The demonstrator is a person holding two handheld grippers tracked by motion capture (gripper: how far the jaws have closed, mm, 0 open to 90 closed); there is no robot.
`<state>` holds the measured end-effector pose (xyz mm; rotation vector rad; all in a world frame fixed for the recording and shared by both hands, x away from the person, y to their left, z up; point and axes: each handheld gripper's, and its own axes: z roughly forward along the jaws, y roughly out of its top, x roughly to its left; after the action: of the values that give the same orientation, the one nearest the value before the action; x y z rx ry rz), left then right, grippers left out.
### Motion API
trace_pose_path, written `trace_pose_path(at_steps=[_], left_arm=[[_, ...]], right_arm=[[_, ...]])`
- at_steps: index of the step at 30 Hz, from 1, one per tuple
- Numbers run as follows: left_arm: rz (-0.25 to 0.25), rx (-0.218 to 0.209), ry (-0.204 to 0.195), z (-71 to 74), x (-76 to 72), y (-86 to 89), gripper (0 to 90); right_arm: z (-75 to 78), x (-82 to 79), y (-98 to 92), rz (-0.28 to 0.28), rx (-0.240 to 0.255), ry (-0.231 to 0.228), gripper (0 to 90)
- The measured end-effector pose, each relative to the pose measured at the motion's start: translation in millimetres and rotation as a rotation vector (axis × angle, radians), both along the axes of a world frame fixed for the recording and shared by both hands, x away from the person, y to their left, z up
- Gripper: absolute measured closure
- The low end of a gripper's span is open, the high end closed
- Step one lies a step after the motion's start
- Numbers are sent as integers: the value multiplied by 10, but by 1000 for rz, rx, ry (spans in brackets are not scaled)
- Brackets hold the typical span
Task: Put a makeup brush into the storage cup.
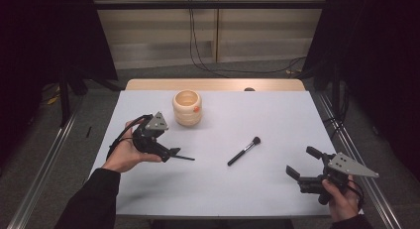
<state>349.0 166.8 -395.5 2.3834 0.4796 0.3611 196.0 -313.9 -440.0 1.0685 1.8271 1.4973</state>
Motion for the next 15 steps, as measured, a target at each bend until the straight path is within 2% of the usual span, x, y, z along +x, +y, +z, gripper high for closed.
trace_pose_path(at_steps=[4,8,9,11,15], left_arm=[[-9,12,29,-42,43,-6,107],[13,13,69,-53,80,5,148],[15,30,57,-60,85,10,154],[2,49,63,-78,88,13,185],[-51,110,46,-138,109,-5,193]], right_arm=[[1,-1,6,4,-4,-5,1],[-3,4,-3,8,-12,0,2],[-6,4,1,9,-11,1,3],[-6,5,4,8,-11,-1,3],[-6,4,9,7,-12,-1,3]])
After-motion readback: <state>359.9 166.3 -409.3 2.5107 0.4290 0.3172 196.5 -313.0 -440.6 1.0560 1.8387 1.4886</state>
